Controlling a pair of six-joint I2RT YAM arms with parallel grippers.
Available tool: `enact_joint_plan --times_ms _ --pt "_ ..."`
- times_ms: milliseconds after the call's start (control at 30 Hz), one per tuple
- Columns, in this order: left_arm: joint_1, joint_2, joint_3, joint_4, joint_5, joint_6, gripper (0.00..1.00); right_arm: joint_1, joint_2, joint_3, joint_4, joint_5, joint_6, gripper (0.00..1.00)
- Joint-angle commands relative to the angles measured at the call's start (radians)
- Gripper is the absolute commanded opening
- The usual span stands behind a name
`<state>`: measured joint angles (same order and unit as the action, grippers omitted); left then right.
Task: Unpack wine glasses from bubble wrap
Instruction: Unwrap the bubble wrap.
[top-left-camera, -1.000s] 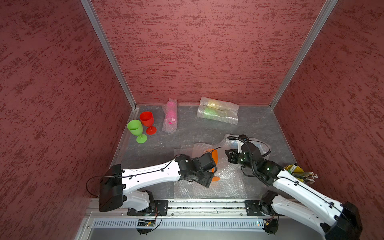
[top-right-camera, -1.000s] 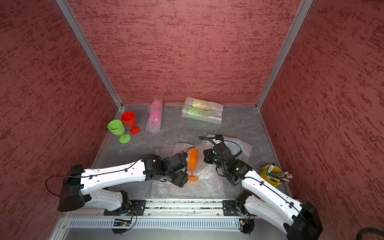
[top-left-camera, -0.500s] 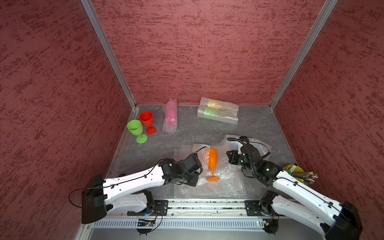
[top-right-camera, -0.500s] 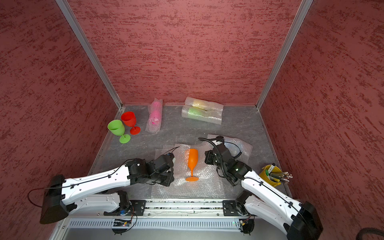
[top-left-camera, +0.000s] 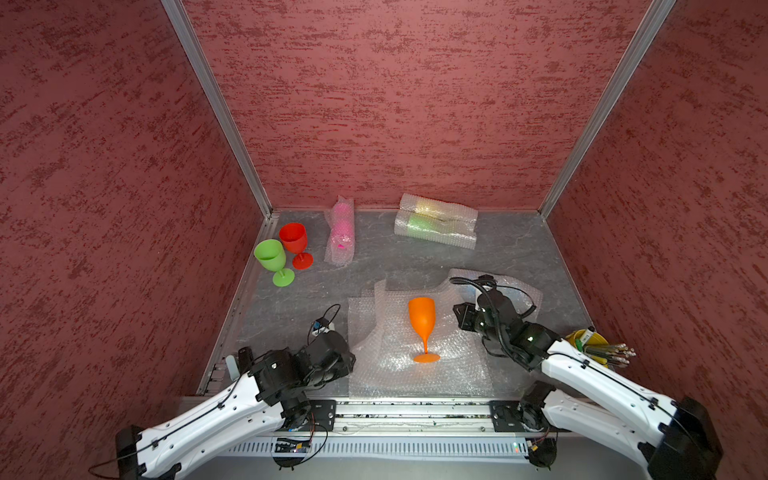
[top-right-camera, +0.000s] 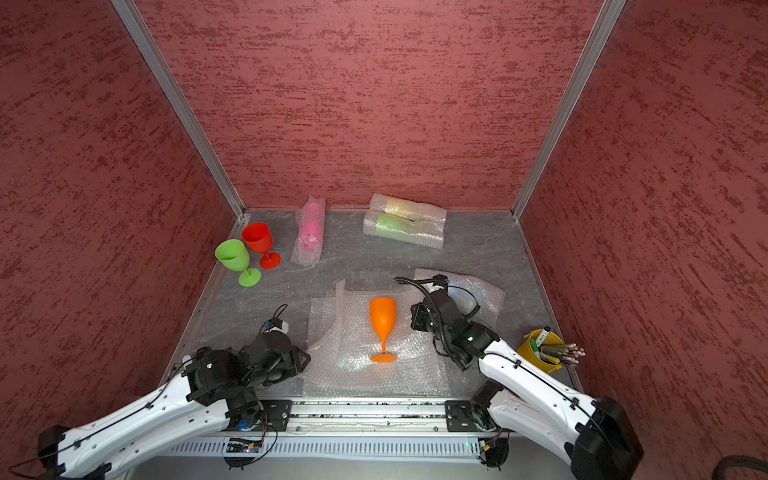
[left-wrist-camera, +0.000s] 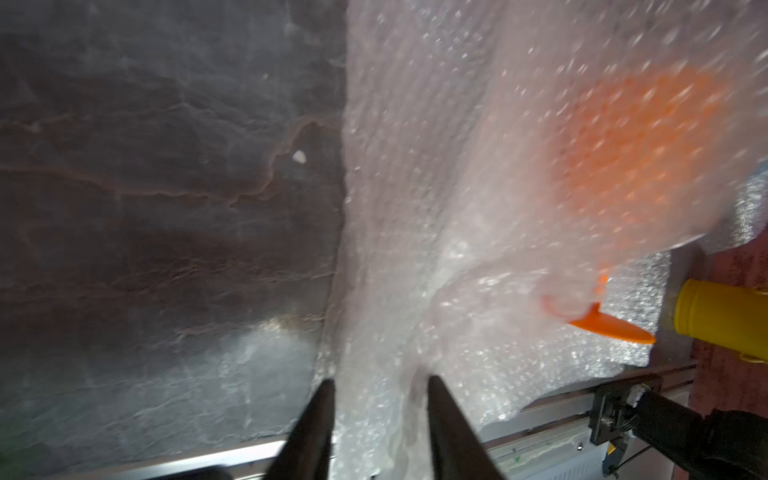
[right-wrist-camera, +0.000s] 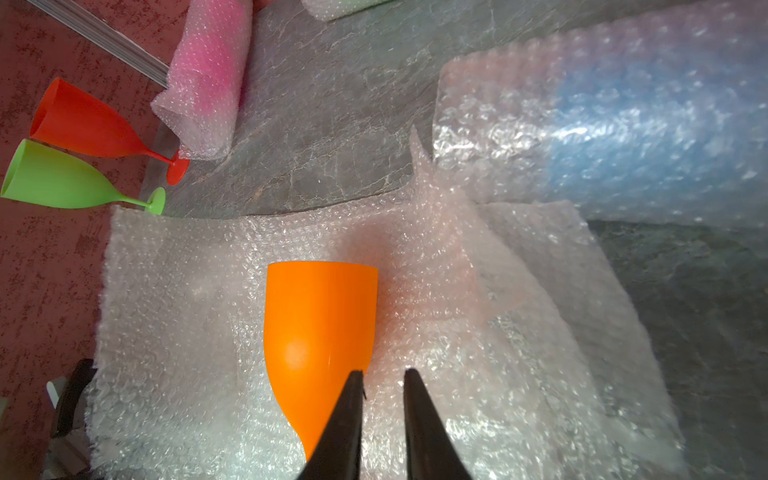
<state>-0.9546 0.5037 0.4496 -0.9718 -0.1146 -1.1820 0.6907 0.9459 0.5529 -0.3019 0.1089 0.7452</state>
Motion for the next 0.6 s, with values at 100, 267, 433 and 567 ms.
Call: enact_joint_plan --times_ms 100,267,433,567 --pt "0.012 -0.075 0.082 -0.219 -0.115 -0.117 0.75 0.003 0.03 0.017 0.017 0.033 0.0 0.41" --pt "0.012 -0.103 0.18 -0.241 -0.204 -0.088 0.78 0.003 0.072 0.015 0.043 -0.016 -0.009 0.38" --pt "0.013 0.009 0.35 -0.18 -0.309 0.138 0.73 0.003 0.134 0.017 0.047 -0.013 0.003 0.28" --pt "0.015 0.23 0.416 -0.046 -0.166 0.339 0.71 0.001 0.18 0.016 0.05 0.022 0.013 0.26"
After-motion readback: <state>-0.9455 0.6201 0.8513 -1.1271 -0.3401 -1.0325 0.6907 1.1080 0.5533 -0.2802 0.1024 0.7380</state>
